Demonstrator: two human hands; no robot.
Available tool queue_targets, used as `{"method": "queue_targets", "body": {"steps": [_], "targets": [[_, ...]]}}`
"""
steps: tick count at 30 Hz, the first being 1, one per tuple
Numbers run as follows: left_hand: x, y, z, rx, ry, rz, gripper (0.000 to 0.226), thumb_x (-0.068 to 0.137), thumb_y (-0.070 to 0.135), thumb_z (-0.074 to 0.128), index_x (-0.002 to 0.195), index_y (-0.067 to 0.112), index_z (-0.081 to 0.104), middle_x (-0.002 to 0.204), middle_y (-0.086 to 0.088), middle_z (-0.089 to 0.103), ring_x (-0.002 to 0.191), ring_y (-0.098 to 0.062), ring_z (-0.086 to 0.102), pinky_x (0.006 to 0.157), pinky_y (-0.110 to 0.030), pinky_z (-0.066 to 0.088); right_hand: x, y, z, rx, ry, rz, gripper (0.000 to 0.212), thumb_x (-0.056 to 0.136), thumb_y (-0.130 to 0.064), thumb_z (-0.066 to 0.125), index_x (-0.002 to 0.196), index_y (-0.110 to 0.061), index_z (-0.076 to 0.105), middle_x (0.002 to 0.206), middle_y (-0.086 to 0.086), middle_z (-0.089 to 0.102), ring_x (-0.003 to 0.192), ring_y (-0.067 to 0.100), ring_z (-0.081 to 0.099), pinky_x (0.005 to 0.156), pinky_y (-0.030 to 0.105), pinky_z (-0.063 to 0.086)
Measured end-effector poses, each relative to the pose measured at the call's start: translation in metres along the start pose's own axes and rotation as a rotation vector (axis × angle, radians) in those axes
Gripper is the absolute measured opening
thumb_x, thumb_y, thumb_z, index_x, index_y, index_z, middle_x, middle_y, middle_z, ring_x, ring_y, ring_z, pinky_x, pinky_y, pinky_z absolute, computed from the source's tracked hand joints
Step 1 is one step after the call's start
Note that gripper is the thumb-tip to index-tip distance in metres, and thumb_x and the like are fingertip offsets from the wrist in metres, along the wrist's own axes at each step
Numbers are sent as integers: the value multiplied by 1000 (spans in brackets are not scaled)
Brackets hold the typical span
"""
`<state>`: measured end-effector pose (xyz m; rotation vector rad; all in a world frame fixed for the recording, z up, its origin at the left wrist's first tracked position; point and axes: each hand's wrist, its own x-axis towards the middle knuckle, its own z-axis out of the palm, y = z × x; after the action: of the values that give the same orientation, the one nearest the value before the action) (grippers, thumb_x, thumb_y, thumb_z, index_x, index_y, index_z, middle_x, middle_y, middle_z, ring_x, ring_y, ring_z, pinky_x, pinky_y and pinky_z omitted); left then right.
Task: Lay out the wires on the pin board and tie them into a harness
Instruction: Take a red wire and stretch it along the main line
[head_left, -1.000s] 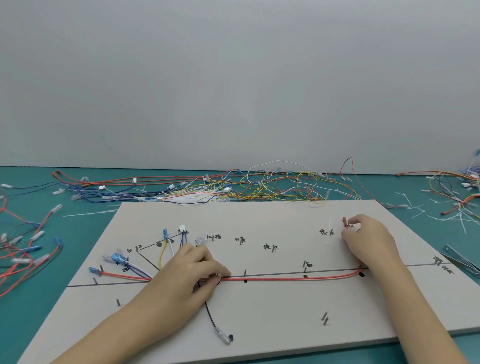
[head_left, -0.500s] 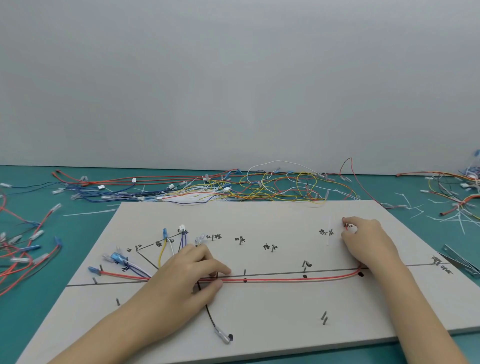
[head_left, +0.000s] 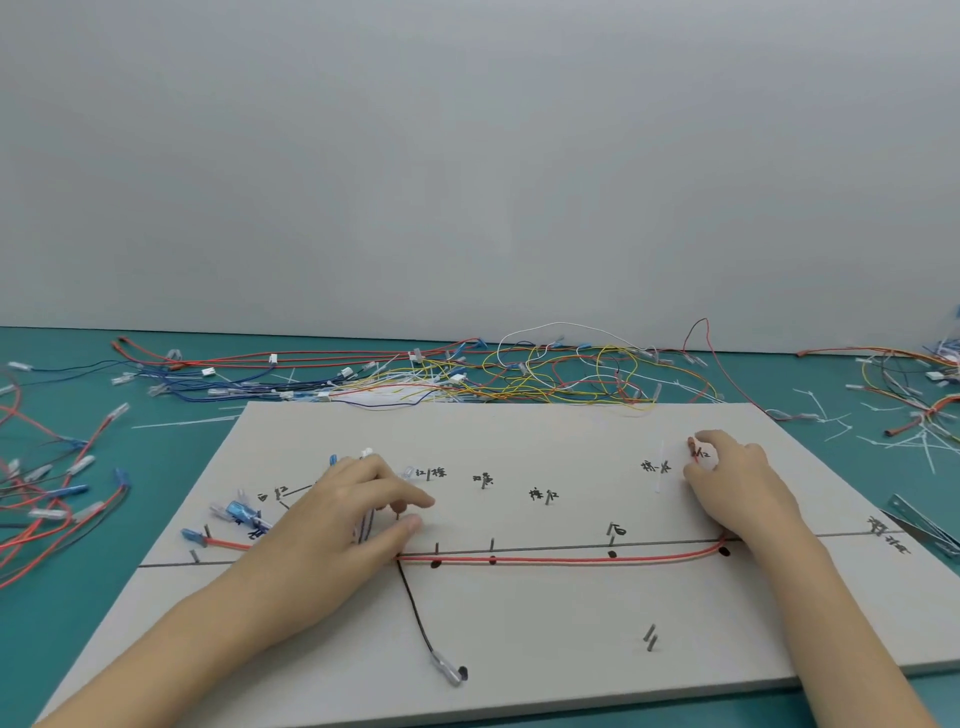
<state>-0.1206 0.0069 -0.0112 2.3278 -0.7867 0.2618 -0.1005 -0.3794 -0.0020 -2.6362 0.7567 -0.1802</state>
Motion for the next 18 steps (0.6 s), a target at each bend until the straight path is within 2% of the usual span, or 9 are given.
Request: {"method": "queue_targets", "body": {"steps": [4, 11, 14, 16, 18], "targets": [[4, -12, -17, 46, 62, -45, 15, 95, 43, 53, 99, 46, 67, 96, 22, 53, 105, -1, 47, 86, -11, 33, -2, -2, -2, 23, 16, 19, 47, 94, -30, 45, 140, -25, 42, 138, 18, 41, 123, 39, 43, 94, 43, 40], [5, -37, -49, 141, 144, -208, 22, 91, 24, 62, 89, 46, 64, 89, 17, 58, 97, 0, 47, 74, -24, 37, -5, -1, -2, 26, 4, 18, 41, 94, -30, 47, 135, -24, 48, 130, 16, 44, 118, 38, 45, 91, 42, 41], [5, -47, -62, 225, 198, -287, 18, 91, 24, 61, 92, 42, 64, 92, 13, 59, 97, -16, 49, 77, -34, 39, -4, -2, -2, 37, 3, 18, 40, 94, -30, 47, 133, -24, 49, 129, 16, 44, 117, 38, 45, 90, 41, 41], [5, -63, -67, 423, 270, -420, 17, 91, 29, 60, 106, 35, 67, 102, 3, 62, 105, -29, 49, 84, -42, 41, -3, -2, -2, 44, 6, 16, 39, 93, -30, 48, 132, -25, 50, 129, 15, 45, 117, 37, 46, 90, 41, 42], [2, -93, -75, 652, 229, -696, 29, 93, 37, 52, 118, 26, 63, 117, -9, 60, 112, -37, 48, 88, -44, 43, -3, -2, -3, 52, 4, 15, 38, 93, -30, 48, 131, -25, 50, 128, 15, 46, 116, 37, 46, 91, 41, 43]]}}
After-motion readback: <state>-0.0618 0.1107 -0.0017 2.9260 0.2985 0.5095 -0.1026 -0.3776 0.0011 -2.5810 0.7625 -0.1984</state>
